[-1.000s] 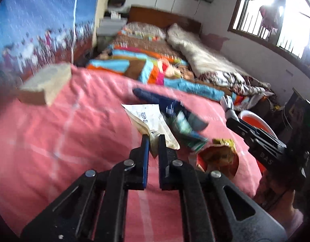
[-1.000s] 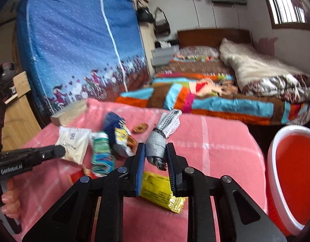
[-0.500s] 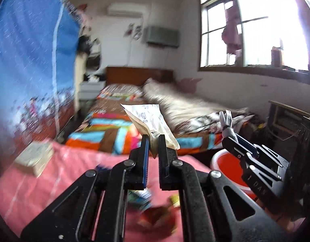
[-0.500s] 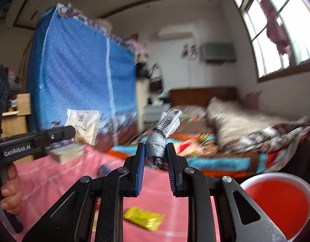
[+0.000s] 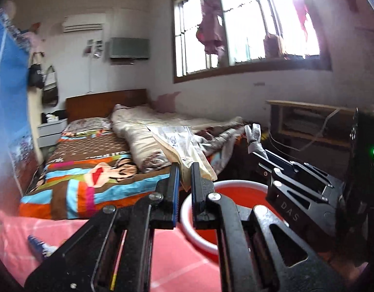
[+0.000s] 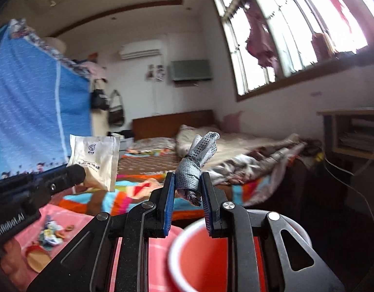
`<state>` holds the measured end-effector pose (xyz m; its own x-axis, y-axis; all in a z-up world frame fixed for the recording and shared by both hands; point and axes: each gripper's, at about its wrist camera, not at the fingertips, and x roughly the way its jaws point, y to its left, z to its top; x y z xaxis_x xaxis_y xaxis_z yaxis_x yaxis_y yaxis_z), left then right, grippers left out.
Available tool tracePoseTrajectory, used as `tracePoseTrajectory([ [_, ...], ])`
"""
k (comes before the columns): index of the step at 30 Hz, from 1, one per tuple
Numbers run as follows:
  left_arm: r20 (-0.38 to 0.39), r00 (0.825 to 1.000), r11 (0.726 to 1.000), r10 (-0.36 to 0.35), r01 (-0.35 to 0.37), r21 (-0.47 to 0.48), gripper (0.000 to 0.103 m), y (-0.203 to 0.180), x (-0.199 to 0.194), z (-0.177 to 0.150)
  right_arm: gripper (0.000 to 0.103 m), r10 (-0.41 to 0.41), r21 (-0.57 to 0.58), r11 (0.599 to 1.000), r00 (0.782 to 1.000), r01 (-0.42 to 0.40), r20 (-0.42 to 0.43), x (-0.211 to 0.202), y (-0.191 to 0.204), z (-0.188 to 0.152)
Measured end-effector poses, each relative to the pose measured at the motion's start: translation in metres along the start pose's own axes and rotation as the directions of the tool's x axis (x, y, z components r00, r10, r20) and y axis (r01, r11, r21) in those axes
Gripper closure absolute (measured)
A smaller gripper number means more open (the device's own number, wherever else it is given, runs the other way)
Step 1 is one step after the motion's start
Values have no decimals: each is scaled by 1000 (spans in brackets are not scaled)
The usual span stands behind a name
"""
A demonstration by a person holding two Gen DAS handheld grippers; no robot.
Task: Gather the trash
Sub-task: 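Carry both held wrappers over the red bucket and open both grippers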
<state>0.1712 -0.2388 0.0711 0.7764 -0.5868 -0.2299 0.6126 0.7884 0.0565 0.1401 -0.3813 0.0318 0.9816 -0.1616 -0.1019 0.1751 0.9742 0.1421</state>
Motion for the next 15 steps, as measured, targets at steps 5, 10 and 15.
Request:
tracePoseTrajectory([
  [5, -60, 997, 999, -49, 50, 20, 31, -27, 27, -2, 84, -58, 63, 996, 995, 63, -76, 6, -35, -8],
  [10, -232, 967, 994, -103, 92, -60, 31, -30, 72, -7, 83, -71, 137, 985, 972, 104, -223, 23, -59, -19],
  [15, -405, 896, 976, -179, 112, -185, 30, -31, 114, -20, 82, -54, 186, 975, 945, 119, -324, 34, -70, -32],
])
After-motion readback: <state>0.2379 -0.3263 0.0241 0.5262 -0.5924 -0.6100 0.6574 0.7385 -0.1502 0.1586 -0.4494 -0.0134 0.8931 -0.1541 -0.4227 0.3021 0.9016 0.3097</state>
